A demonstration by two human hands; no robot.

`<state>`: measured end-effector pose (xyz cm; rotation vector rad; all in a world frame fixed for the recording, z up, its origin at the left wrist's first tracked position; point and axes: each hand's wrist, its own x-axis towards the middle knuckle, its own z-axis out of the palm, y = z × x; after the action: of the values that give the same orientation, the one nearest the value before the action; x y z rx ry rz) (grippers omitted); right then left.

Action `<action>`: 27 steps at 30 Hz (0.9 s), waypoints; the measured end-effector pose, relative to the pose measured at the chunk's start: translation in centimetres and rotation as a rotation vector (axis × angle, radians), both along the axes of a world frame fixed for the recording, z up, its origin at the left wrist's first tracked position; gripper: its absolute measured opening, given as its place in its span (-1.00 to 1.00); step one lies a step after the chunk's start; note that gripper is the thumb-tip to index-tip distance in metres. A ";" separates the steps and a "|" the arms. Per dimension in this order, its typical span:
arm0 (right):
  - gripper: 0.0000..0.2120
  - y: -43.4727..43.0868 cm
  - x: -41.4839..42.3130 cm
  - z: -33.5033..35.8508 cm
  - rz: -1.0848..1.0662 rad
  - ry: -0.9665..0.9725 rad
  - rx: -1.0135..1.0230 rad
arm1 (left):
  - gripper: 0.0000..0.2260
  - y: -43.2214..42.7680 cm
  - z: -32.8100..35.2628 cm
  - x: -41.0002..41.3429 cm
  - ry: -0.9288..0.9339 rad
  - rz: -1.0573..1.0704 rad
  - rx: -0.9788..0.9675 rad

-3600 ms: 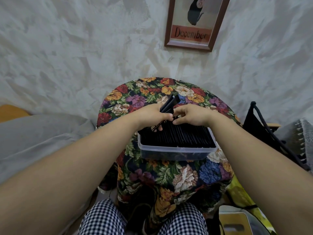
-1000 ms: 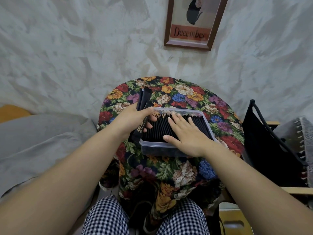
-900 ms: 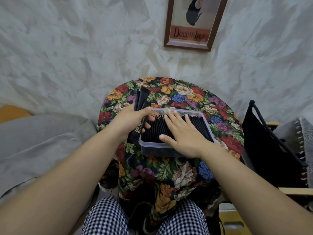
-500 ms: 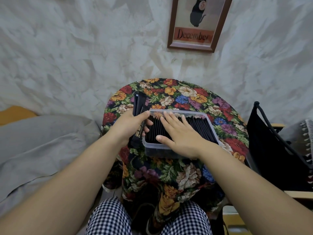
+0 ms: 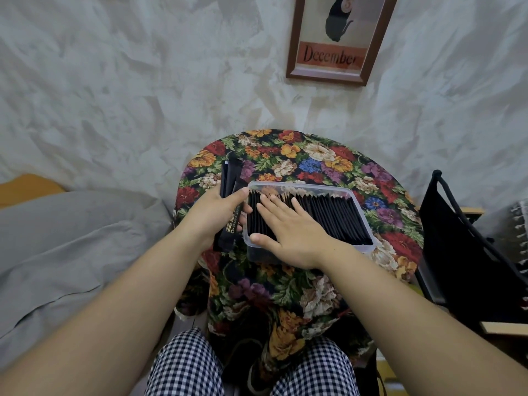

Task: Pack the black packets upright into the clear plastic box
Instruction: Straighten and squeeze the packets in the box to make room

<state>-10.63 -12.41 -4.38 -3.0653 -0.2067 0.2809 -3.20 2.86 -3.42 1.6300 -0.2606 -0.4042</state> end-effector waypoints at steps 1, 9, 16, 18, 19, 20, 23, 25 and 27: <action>-0.28 0.0 0.0 0.0 -0.001 0.001 0.002 | -0.87 0.1 0.0 0.0 0.001 0.001 0.005; -0.23 -2.4 -1.3 0.8 -0.212 -0.053 0.038 | -0.88 -0.1 0.3 -0.6 0.033 0.005 -0.014; -0.23 -3.1 -2.1 0.2 -0.315 0.019 0.063 | -0.87 -0.9 0.4 -1.2 0.047 -0.018 -0.037; -0.28 -3.0 -2.2 0.4 -0.305 -0.096 0.123 | -0.83 -1.2 0.6 -1.6 0.076 -0.009 -0.076; -0.32 -2.6 -2.4 0.7 -0.310 -0.208 0.195 | -0.81 -1.5 0.7 -1.9 0.096 -0.005 -0.096; -0.41 -2.1 -2.6 0.9 -0.338 -0.326 0.315 | -0.81 -1.8 0.9 -2.2 0.117 -0.003 -0.118; -0.78 -0.2 -2.9 2.0 -0.454 -0.375 0.840 | -0.76 -2.8 1.2 -3.1 0.130 0.012 -0.125; -0.80 0.6 -2.9 2.4 -0.471 -0.281 1.007 | -0.67 -3.6 1.2 -3.4 0.101 0.054 -0.060; -0.80 0.9 -2.9 2.5 -0.478 -0.268 1.012 | -0.61 -4.1 1.5 -3.8 0.081 0.083 -0.026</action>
<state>-13.52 -11.49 -1.83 -2.0368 0.2910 -0.2113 -7.00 -1.22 -1.97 1.5897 -0.1358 -0.4010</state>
